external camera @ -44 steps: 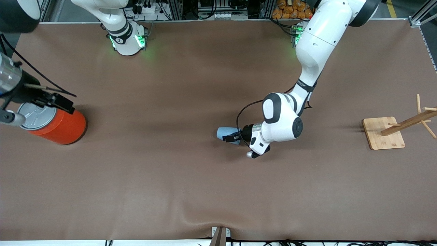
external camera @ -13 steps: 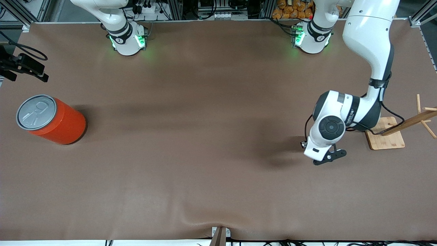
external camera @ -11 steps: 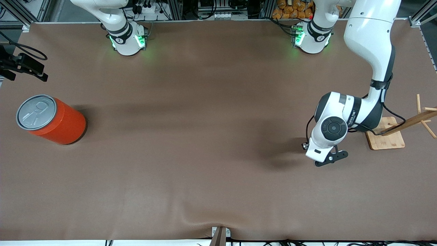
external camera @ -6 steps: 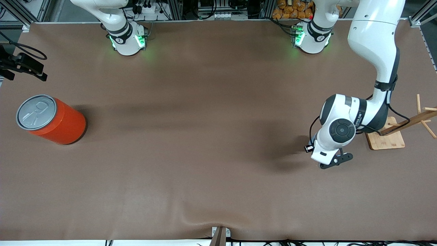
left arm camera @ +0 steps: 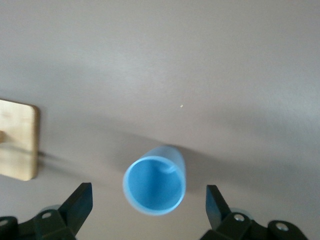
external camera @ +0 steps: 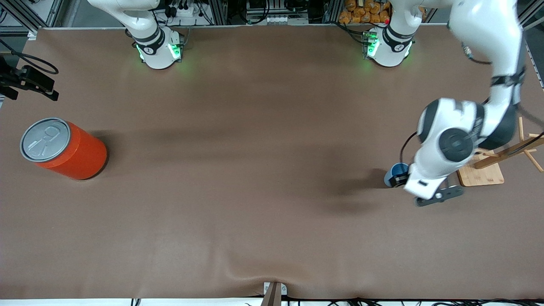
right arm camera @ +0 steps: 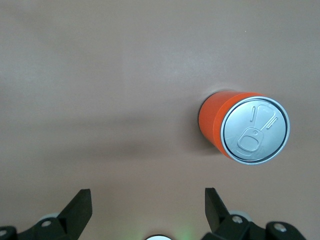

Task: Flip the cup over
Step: 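Set the cup upright beside the stand and open the left gripper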

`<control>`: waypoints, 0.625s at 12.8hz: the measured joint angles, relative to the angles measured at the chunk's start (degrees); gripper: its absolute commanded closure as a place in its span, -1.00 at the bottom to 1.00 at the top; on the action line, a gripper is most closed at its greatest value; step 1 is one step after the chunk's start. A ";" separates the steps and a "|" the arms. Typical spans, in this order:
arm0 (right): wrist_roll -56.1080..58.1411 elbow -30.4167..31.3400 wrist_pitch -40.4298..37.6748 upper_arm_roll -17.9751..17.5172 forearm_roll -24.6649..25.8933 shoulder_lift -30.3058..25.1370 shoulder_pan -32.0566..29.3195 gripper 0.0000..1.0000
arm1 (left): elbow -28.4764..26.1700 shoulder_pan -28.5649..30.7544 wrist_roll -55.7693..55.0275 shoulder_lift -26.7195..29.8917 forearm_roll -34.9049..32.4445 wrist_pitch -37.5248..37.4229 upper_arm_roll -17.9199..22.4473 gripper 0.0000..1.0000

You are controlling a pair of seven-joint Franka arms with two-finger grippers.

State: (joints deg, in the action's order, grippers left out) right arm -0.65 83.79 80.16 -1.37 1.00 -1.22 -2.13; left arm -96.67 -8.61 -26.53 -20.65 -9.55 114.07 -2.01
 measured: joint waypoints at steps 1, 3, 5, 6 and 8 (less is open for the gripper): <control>0.00 -0.01 -0.03 0.00 0.00 0.00 0.00 -1.00 | -0.59 1.32 4.06 2.61 1.83 -2.03 -0.01 -1.00; 0.00 -0.04 -0.11 0.02 0.01 0.00 0.00 -1.00 | -4.65 4.12 10.84 8.55 4.57 -3.42 0.00 -1.00; 0.01 -0.06 -0.13 0.02 0.02 0.00 0.00 -1.00 | -10.67 5.57 15.72 14.58 5.25 -3.44 -0.01 -1.00; 0.02 -0.06 -0.14 0.02 0.02 0.00 0.01 -1.00 | -12.83 5.86 17.61 16.84 5.27 -3.42 -0.02 -1.00; 0.02 -0.07 -0.15 0.02 0.02 0.00 0.01 -1.00 | -15.00 6.94 22.64 19.68 5.27 -3.46 -0.03 -1.00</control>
State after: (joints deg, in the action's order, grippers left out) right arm -0.63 83.72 80.01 -1.35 1.02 -1.21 -2.13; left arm -111.68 -1.66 -3.90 -0.97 -4.28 110.61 -2.05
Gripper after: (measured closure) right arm 0.000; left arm 0.000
